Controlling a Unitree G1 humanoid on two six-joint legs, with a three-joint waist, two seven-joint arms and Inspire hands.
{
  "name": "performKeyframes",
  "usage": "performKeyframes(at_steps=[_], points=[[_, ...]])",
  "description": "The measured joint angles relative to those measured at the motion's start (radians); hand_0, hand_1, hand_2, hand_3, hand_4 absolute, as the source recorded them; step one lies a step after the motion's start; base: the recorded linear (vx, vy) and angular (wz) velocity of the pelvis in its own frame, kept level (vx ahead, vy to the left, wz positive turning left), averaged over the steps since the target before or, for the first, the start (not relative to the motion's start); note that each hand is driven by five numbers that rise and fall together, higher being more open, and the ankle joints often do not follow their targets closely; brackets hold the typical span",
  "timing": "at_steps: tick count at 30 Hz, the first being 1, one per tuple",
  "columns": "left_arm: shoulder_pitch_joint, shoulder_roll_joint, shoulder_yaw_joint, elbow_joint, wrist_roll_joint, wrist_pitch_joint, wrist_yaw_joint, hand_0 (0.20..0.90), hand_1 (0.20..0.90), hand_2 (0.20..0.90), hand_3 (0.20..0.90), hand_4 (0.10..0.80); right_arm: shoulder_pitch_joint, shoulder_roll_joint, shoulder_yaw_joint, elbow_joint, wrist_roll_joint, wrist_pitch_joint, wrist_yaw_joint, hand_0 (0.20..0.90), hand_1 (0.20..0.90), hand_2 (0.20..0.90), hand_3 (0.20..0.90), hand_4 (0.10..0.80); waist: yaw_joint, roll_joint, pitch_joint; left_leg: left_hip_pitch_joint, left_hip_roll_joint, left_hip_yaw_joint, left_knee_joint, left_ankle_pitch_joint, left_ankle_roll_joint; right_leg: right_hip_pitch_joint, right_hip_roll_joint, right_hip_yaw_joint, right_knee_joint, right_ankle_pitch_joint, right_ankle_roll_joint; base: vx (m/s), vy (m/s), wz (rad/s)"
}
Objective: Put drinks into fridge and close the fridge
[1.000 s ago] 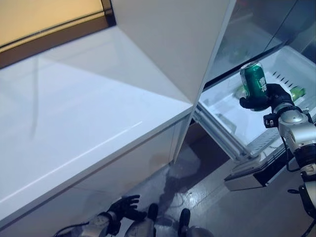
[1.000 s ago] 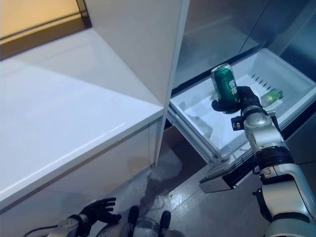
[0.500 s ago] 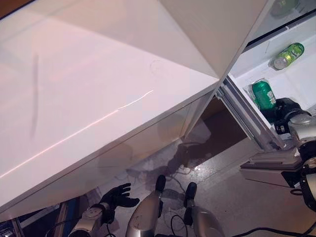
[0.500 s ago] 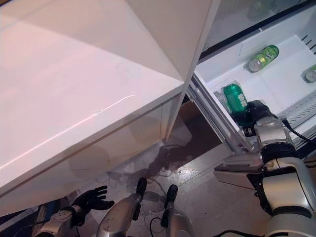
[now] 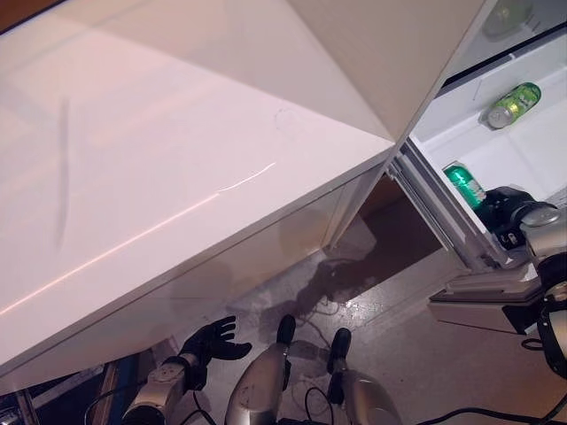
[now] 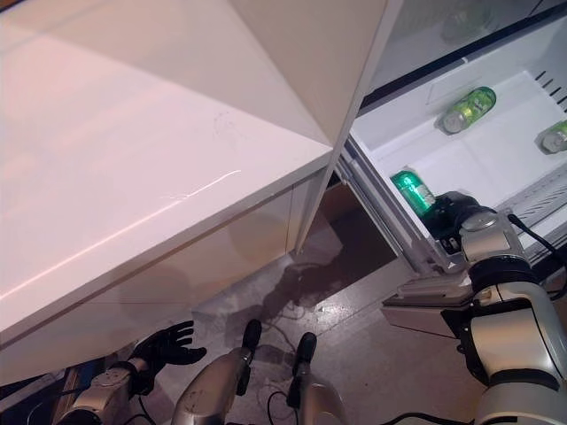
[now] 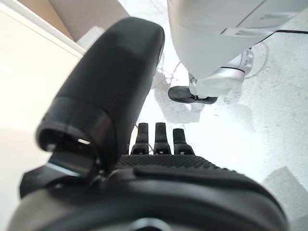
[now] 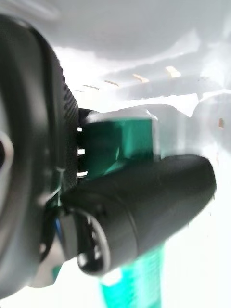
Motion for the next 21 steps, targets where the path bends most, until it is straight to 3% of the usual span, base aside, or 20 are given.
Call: performKeyframes(at_steps=[9, 16, 21], points=[[0.012, 0.000, 0.023, 0.004, 0.054, 0.007, 0.000, 0.900, 0.900, 0.900, 0.900, 0.800, 0.000, -0.048, -0.045, -0.280, 0.231, -0.027, -0.064, 0.900, 0.900, 0.900, 0.900, 0.800, -0.053, -0.025, 0.000, 0.057, 0.002, 0.026, -0.019, 0.002, 0.001, 0.038, 0.001, 0.029, -0.002, 0.001, 0.001, 0.022, -0.003, -0.09], [0.031, -0.007, 0.079, 0.051, 0.084, 0.004, 0.002, 0.900, 0.900, 0.900, 0.900, 0.800, 0.142, -0.050, -0.288, -0.499, 0.476, -0.178, -0.249, 0.900, 0.900, 0.900, 0.900, 0.800, -0.085, -0.064, -0.058, 0.100, 0.007, 0.054, -0.054, 0.003, 0.003, 0.054, 0.005, 0.059, -0.013, 0.001, 0.002, 0.014, 0.021, -0.13], [0.083, -0.025, 0.083, 0.090, 0.116, 0.001, 0.004, 0.900, 0.900, 0.900, 0.900, 0.800, 0.356, 0.012, -0.463, -0.633, 0.477, -0.307, -0.419, 0.900, 0.900, 0.900, 0.900, 0.800, -0.110, -0.076, -0.161, 0.155, 0.005, 0.084, -0.104, 0.002, 0.007, 0.086, 0.008, 0.088, -0.042, -0.001, 0.007, 0.044, 0.032, -0.20]])
